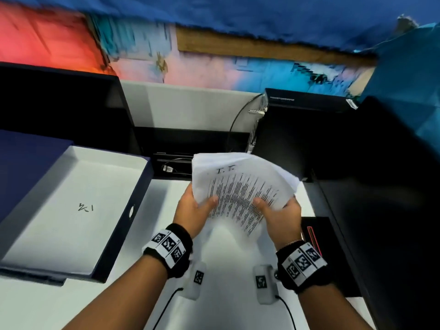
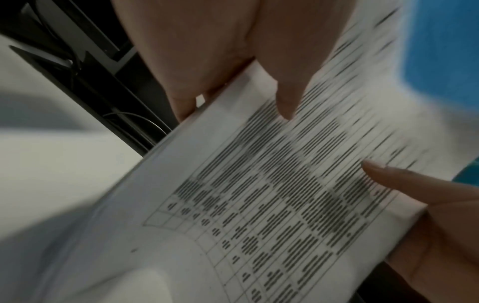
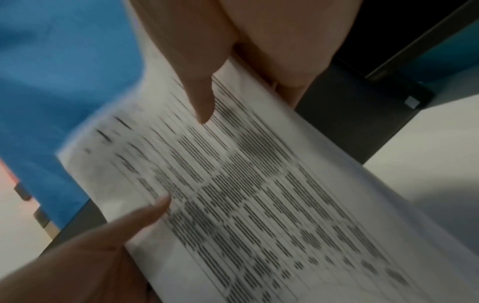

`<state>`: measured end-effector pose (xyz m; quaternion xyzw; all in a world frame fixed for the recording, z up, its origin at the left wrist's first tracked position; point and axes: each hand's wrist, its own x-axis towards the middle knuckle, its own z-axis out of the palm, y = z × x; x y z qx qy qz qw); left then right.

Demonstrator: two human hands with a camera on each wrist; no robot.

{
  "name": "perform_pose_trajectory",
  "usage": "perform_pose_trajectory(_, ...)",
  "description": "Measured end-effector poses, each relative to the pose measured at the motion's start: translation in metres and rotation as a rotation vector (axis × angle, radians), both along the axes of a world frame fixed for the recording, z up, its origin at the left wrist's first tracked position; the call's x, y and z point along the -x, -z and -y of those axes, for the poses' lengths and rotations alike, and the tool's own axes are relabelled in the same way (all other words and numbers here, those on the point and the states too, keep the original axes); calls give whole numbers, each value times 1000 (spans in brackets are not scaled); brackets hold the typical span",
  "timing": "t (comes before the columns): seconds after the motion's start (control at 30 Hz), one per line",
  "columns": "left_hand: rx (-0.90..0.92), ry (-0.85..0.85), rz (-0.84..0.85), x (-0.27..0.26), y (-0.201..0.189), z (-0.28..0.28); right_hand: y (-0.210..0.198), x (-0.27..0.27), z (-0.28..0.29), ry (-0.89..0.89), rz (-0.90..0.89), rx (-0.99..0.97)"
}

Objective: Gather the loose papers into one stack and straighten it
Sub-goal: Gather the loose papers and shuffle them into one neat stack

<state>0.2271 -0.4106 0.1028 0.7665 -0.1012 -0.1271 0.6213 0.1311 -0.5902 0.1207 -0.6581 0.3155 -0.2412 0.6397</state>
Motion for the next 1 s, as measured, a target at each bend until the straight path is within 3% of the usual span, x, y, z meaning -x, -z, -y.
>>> perform_pose_trajectory(0.17,224,-34,-12,-10,-11,6,-6,-7,0,16,52,23)
perform_pose_trajectory(0.3,348,-111,154,-10,-32,5,-13,-6,0,19,71,68)
perform_pose_trajectory(0.43,396,-165,261,-7,-46,8,-34,-7,-6,88,287,76)
perform_pose_trajectory(0.57,301,-159,348,-8,-56,17,-51,-16,-10,171,369,190)
perform_pose_trajectory(0.7,362,-50,276,-9,-59,19,-52,-16,-8,158,365,213)
perform_pose_trajectory(0.83,185,-40,346,-13,-61,20,-41,-10,-4,74,259,252)
perform_pose_trajectory(1.0,185,-68,320,-12,-65,14,-28,-4,4,103,213,247)
